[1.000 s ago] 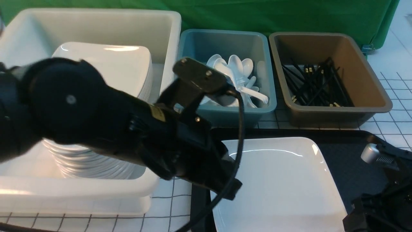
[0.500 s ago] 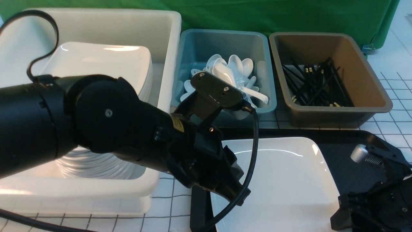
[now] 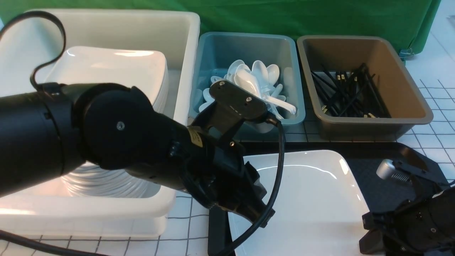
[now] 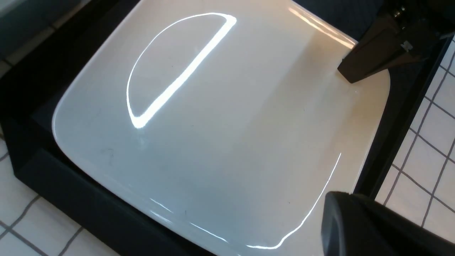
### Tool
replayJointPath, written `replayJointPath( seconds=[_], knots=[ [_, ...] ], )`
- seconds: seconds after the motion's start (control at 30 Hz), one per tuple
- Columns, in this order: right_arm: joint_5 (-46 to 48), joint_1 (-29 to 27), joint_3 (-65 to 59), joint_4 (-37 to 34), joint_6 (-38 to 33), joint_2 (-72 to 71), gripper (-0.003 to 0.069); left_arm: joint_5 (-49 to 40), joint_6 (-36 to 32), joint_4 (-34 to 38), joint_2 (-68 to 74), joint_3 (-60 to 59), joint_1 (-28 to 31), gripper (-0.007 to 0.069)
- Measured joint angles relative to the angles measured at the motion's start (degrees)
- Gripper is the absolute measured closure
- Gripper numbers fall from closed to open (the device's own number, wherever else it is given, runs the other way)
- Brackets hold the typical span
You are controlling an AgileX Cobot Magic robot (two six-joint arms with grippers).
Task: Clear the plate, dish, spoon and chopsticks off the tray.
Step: Use the right arm to grab a plate from the dinner plate, then use the right arm to put the plate into the large storage box on the left
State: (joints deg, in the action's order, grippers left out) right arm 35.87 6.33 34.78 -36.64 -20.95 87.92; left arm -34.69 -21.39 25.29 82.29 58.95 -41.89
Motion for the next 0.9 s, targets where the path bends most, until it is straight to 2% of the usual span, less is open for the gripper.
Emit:
replayJointPath(
  seconds=[0.13, 0.4, 0.6, 0.7, 0.9],
  knots=[
    [2.2, 0.0, -0.1, 1.2, 0.9, -4.3, 0.0489, 0.0, 1.9, -1.2, 0.0, 0.0, 0.0, 0.0627],
    [6.5, 0.1, 1.1, 1.4, 4.3, -19.8, 0.0618, 0.2, 2.3, -2.8, 0.0, 0.0, 0.0, 0.0627],
    [10.6, 0.1, 5.1, 4.0, 5.0, -24.9, 0.0627, 0.2, 7.5, -6.6, 0.0, 1.2, 0.0, 0.0627],
    [12.1, 0.1, 8.2, 4.6, 5.9, -25.3, 0.0627, -2.0, 12.9, -12.9, -0.1, 4.6, 0.0, 0.0627],
    [13.6, 0.1, 14.9, 4.9, 7.3, -25.3, 0.0627, -5.5, 18.6, -22.4, -2.4, 10.2, 0.0, 0.0627]
  ],
)
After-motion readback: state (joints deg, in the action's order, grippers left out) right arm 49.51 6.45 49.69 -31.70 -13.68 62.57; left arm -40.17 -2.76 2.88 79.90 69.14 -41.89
